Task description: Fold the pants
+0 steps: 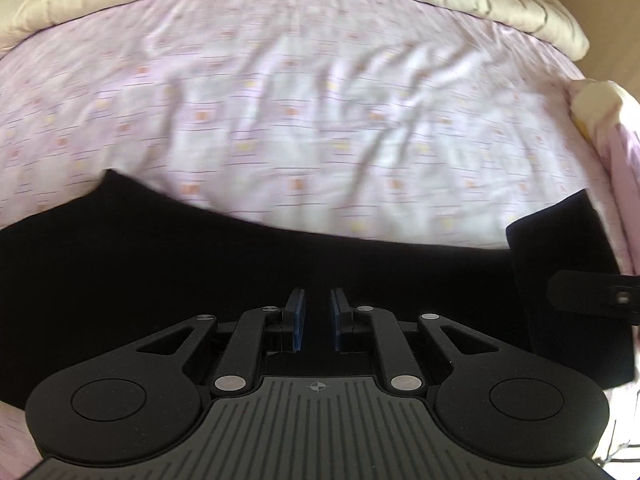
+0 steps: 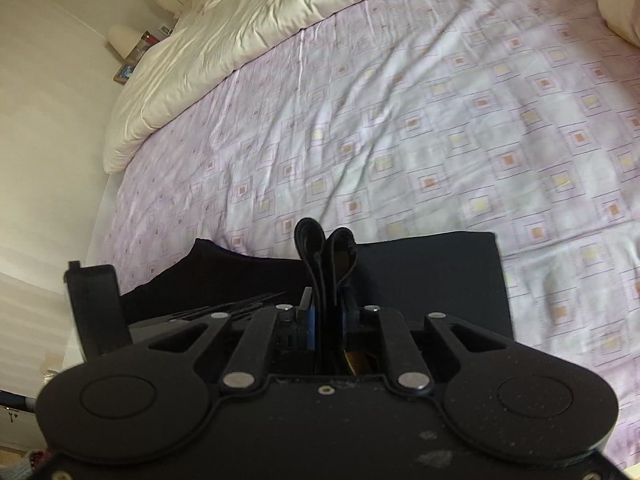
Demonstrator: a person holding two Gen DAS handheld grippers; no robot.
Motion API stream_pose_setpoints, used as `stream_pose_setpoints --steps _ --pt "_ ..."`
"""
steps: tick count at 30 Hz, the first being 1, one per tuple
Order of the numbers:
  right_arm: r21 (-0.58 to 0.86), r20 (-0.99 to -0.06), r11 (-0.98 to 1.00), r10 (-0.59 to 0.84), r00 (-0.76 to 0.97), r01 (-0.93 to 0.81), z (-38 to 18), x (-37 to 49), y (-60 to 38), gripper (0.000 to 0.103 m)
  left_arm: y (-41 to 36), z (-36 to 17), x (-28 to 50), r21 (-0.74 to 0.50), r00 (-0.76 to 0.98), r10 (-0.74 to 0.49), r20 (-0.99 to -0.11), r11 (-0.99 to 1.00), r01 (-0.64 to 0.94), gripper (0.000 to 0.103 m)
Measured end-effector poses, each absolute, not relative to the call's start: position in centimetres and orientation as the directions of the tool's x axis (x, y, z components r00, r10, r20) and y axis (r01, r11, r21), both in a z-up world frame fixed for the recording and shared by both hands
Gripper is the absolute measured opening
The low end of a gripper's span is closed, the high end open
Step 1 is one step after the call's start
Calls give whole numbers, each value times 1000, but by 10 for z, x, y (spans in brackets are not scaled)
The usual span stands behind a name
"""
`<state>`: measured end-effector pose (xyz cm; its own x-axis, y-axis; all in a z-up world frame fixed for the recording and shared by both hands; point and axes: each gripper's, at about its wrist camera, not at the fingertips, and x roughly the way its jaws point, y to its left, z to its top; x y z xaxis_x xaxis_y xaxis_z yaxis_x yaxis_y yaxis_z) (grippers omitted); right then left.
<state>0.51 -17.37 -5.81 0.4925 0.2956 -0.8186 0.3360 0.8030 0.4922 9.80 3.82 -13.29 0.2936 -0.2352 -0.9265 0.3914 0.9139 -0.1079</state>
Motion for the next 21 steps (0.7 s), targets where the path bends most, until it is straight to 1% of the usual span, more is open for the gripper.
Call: stream_pose_setpoints --steps 6,10,13,14,15,16,17,18,19,21 --pt "390 -875 852 226 429 348 -97 38 -102 13 104 -134 111 -102 282 -223 -933 917 386 14" --pt "280 -914 894 138 382 348 -122 53 -69 13 129 -135 116 -110 268 -232 -935 908 403 14" --pt "203 -935 917 77 346 344 -139 63 -56 16 140 -134 117 -118 257 -245 -935 896 428 14" --pt "182 -940 923 62 336 339 -143 64 -52 23 144 -133 117 -122 255 -251 -934 893 434 14" --pt "160 -943 930 44 331 331 -145 64 -48 28 145 -132 117 -126 255 -258 -932 889 440 14" --pt "144 -944 936 34 327 321 -145 64 -45 40 147 -130 117 -129 255 -264 -930 886 445 14" --pt "148 -946 941 44 322 305 -145 64 -42 57 148 -129 117 -133 255 -269 -929 885 447 14" --pt "157 -945 943 58 323 292 -145 65 -38 62 149 -127 116 -140 255 -275 -927 884 447 14" --pt "164 -942 947 67 330 277 -142 64 -34 64 148 -125 117 -148 253 -283 -925 883 445 14" --pt "173 -934 957 85 346 234 -133 61 -27 65 144 -122 117 -165 251 -298 -921 882 441 14"
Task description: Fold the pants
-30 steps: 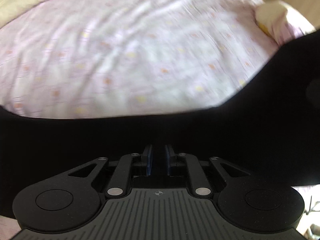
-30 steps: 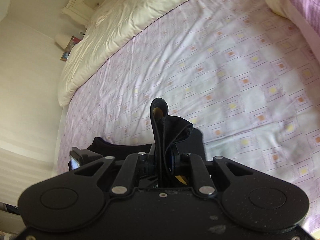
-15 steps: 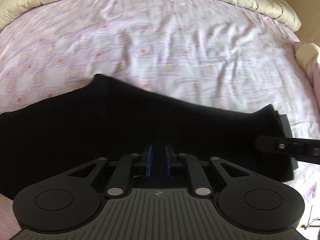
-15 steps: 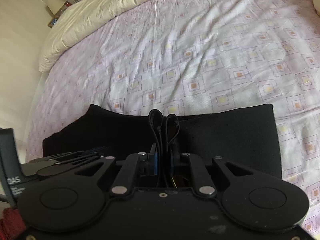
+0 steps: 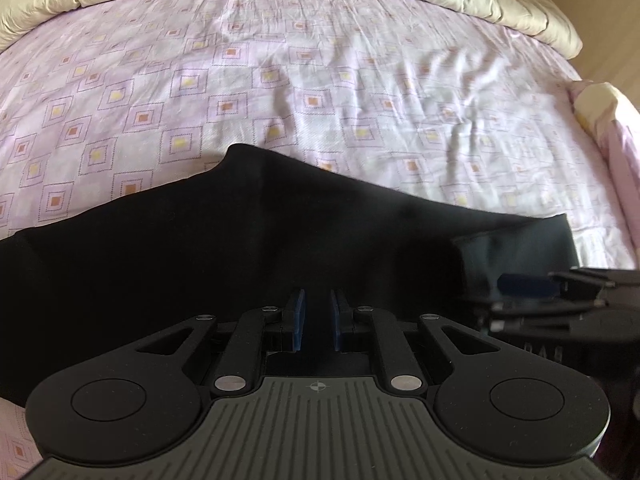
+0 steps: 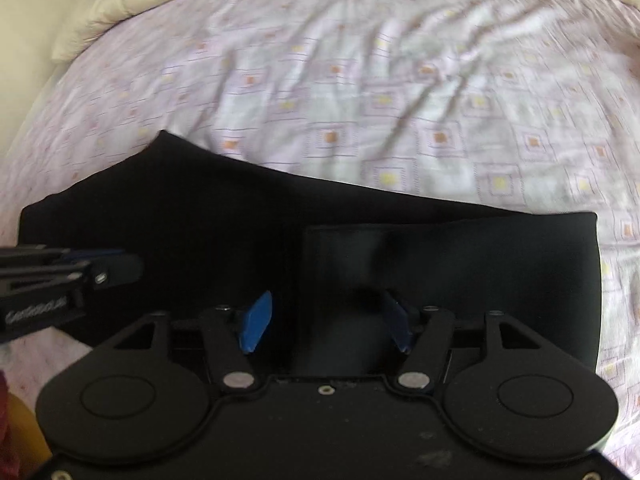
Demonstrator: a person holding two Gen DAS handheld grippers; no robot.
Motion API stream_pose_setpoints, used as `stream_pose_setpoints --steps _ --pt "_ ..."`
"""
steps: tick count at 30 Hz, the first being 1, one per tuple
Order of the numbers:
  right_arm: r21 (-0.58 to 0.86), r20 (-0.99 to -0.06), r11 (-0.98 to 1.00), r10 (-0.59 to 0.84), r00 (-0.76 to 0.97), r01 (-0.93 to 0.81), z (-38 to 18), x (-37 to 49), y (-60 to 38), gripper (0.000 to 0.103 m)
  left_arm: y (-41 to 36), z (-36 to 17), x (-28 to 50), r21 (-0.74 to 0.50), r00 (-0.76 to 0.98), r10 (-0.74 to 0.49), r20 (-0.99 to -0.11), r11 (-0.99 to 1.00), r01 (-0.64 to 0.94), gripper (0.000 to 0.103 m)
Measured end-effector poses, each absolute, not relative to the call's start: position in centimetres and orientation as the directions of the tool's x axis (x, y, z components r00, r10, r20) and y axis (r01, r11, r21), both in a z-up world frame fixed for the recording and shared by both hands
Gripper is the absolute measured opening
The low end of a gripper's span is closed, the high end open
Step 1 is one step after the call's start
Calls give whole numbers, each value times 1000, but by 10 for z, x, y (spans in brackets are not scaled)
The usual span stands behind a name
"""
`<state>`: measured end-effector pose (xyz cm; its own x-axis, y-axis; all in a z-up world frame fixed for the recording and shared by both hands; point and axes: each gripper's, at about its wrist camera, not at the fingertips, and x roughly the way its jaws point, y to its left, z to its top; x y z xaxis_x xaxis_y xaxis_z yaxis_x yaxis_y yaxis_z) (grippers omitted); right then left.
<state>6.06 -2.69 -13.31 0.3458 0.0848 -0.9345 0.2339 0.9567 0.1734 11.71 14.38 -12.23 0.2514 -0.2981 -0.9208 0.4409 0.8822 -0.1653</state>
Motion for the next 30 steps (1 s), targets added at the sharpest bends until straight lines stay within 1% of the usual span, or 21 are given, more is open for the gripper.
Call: stream_pose_setpoints --steps 3,6,10,12,13,14,15,17,18,21,23,25,28,30 --pt "193 -923 964 115 367 183 -119 51 -23 66 131 -118 117 -178 257 -315 -914 878 444 14" --pt "214 -912 959 127 391 186 -107 36 -35 66 113 -112 115 -199 255 -339 -906 870 450 14" --pt "233 -903 930 98 418 285 -94 9 -71 66 78 -108 110 -216 241 -370 -897 844 492 14" --pt "242 -899 905 74 431 350 -90 -6 -94 61 61 -109 106 -229 225 -382 -896 834 501 14" --pt "240 -899 895 59 434 376 -88 -12 -104 55 53 -110 104 -235 217 -386 -897 830 505 14" --pt "228 -902 887 37 431 401 -88 -17 -115 48 45 -111 101 -238 210 -388 -897 826 511 14" --pt "214 -905 882 17 426 419 -89 -21 -124 43 36 -113 100 -238 204 -389 -899 822 518 14" --pt "197 -910 872 -7 414 449 -90 -27 -142 17 20 -117 96 -234 192 -388 -901 810 538 14" --pt "193 -914 866 -12 407 460 -92 -29 -150 12 14 -119 93 -230 186 -386 -903 803 550 14" --pt "183 -919 855 -26 394 485 -96 -30 -170 12 -2 -129 89 -206 165 -355 -920 797 568 14" --pt "193 -918 853 -19 397 486 -99 -26 -180 12 -3 -142 89 -173 152 -303 -941 815 553 14" --pt "204 -915 855 -6 403 476 -101 -19 -186 12 -1 -161 93 -148 103 -234 -967 839 523 14" --pt "222 -912 866 22 409 448 -104 -5 -192 12 7 -164 95 -176 99 -255 -962 853 492 14" --pt "219 -915 878 34 402 425 -111 6 -195 12 8 -164 96 -172 96 -250 -963 854 492 14"
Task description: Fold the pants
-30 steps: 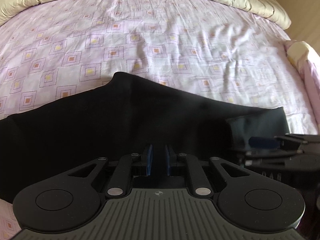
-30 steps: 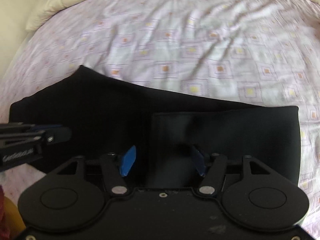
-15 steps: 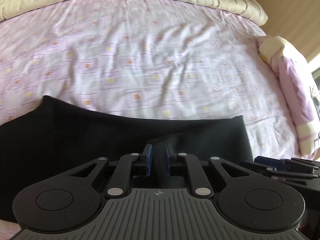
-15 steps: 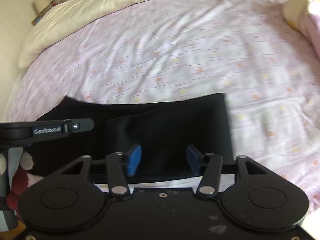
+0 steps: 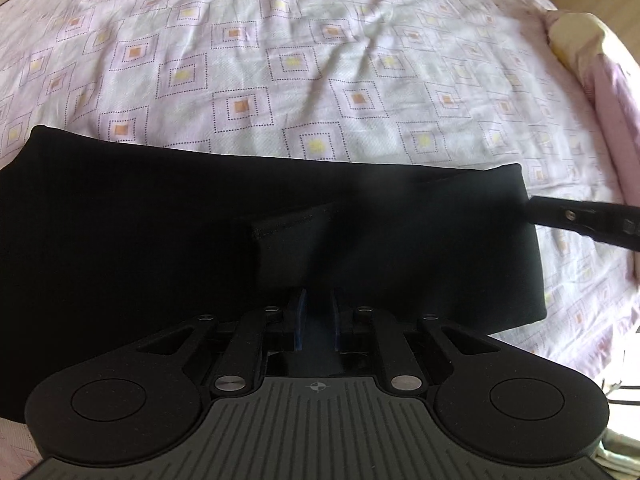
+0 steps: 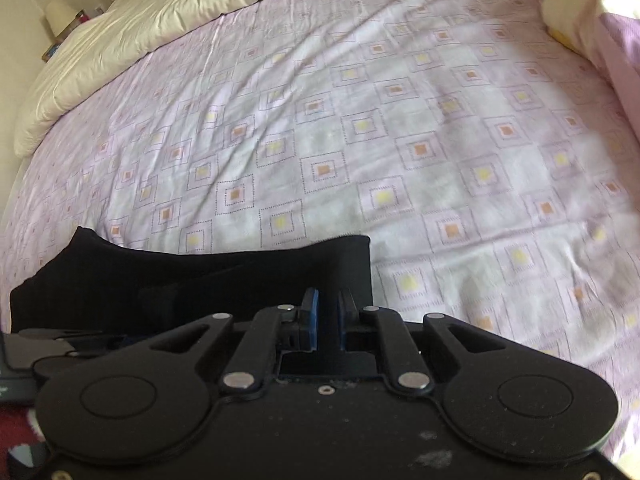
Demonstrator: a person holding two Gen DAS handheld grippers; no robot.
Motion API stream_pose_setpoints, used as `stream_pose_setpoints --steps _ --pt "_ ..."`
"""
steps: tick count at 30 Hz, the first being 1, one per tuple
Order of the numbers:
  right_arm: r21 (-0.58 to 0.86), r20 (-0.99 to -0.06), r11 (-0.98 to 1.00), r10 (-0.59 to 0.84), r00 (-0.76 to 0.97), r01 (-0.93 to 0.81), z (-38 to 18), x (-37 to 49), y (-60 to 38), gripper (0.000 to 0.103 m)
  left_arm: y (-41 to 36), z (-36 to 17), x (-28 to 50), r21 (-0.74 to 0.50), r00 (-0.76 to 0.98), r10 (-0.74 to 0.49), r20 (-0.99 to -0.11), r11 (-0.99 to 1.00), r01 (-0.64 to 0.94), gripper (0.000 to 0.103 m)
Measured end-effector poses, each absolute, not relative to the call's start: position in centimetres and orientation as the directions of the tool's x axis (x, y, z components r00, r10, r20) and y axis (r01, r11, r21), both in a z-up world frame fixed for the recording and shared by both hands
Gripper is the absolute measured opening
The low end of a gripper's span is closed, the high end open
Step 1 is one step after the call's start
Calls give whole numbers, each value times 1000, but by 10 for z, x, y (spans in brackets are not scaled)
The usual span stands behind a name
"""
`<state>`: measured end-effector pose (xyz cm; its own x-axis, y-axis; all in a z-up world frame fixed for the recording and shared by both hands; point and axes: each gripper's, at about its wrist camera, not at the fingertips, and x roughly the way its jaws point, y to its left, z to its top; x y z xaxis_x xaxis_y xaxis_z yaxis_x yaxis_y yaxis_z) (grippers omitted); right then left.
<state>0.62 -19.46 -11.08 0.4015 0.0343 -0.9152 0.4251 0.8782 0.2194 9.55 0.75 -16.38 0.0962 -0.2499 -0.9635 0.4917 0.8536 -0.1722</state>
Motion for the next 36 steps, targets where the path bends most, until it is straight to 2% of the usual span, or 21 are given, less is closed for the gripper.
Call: stream_pose_setpoints --steps 3,6,10,12,14,15,17,18,23,27,31,36 --pt "206 -931 888 48 363 411 -130 23 -199 12 5 -163 95 -158 96 -233 -968 859 487 14" --pt "182 -953 899 62 296 399 -153 35 -204 6 5 -162 93 -147 102 -223 -969 861 486 14" --pt "199 -947 907 80 311 372 -154 36 -207 5 5 -163 93 -154 103 -228 -968 870 468 14" --pt "204 -941 911 81 329 358 -147 30 -207 7 4 -163 93 -156 102 -227 -969 873 462 14" --pt "222 -928 910 87 362 349 -136 21 -208 16 4 -163 93 -152 103 -222 -970 876 458 14" --pt "235 -921 907 93 379 349 -130 15 -208 18 3 -162 93 -148 105 -219 -970 877 456 14" --pt "280 -908 895 130 398 347 -122 4 -209 29 4 -162 92 -139 111 -212 -971 878 458 14" --pt "300 -905 889 150 397 346 -121 -2 -208 31 2 -162 90 -133 114 -207 -972 877 461 14" --pt "207 -943 922 100 317 326 -135 -20 -192 31 -5 -160 88 -123 116 -198 -973 876 466 14" --pt "194 -960 913 100 263 359 -154 -34 -193 31 -8 -160 89 -116 110 -190 -976 872 476 14" --pt "182 -959 920 89 268 346 -157 -34 -192 32 -9 -150 89 -110 121 -187 -975 876 469 14" --pt "194 -946 914 78 316 356 -138 -38 -195 33 20 -122 83 -136 194 -222 -955 916 377 14"
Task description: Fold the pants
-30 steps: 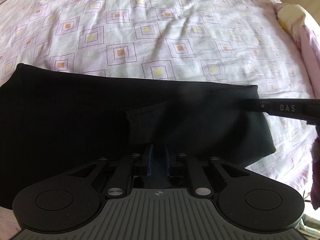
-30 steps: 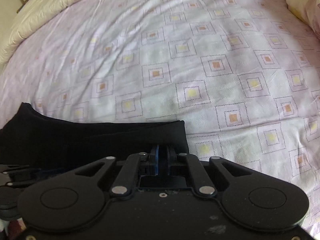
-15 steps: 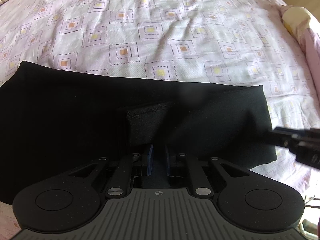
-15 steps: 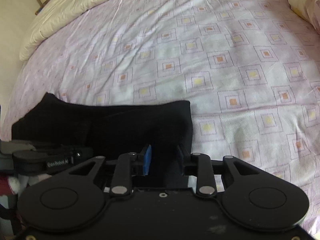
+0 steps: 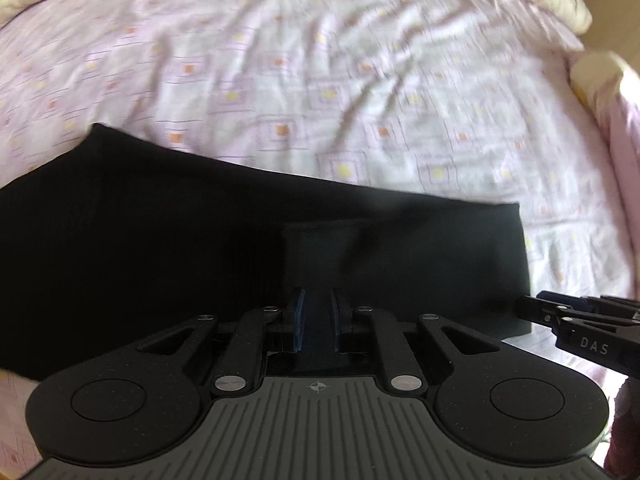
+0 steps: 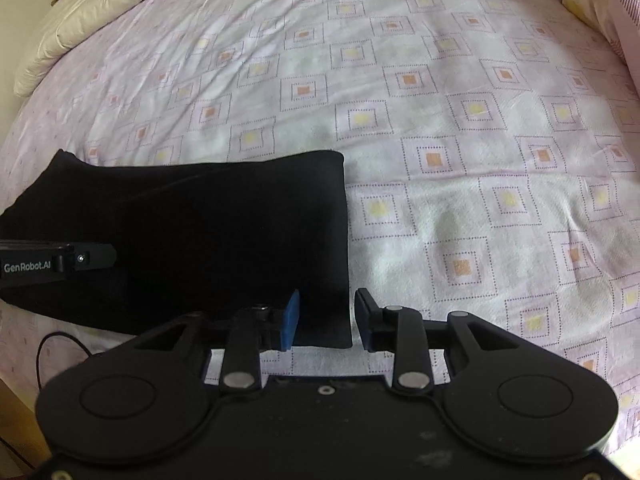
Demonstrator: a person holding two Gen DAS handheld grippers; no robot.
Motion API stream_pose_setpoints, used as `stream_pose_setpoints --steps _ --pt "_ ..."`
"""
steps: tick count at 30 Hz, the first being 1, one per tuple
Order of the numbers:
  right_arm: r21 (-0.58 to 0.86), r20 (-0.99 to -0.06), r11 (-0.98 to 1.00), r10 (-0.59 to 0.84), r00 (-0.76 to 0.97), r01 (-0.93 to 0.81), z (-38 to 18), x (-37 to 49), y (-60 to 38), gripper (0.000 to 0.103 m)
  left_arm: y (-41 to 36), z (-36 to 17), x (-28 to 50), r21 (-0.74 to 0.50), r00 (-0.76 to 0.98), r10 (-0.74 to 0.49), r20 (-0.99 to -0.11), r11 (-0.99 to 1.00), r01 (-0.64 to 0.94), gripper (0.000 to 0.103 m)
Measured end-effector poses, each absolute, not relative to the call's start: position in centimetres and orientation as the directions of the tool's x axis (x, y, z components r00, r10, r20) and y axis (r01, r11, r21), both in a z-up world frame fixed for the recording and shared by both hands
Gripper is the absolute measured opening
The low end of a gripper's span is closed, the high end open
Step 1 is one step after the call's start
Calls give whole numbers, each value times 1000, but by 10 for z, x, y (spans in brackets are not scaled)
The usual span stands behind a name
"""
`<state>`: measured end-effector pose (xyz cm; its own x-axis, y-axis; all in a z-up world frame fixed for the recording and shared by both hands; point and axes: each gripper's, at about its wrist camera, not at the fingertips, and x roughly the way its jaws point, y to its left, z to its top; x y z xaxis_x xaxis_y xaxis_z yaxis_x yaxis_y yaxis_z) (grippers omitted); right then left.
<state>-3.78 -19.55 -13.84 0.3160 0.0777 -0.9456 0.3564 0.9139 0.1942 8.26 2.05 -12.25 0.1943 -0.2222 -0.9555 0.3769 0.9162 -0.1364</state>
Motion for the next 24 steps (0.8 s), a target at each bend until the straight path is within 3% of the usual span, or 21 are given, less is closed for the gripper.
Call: stream_pose_setpoints --steps 5,12,15,16,17,18,21,24 --pt "223 -920 906 73 386 361 -113 -41 -199 44 66 -106 78 -107 258 -175 -950 961 257 14" --pt "209 -875 939 54 481 274 -80 -26 -170 50 123 -98 80 -52 314 -104 -944 984 171 14" --pt "159 -813 964 5 582 213 -56 -19 -142 54 147 -95 81 -56 330 -105 -938 986 157 14" --pt "138 -783 971 -14 622 195 -46 -17 -132 68 153 -95 82 -58 333 -108 -937 986 157 14" --pt "118 -748 976 -34 663 183 -36 -15 -121 97 159 -94 84 -60 335 -111 -936 985 160 14" --pt "104 -715 978 -54 697 183 -27 -13 -111 103 166 -94 83 -62 338 -115 -934 984 166 14" --pt "115 -602 974 -86 794 193 -10 -2 -86 103 182 -95 90 -74 338 -136 -931 979 192 14" --pt "147 -638 967 -69 767 209 -8 30 -64 103 201 -95 100 -85 339 -151 -929 976 201 14"
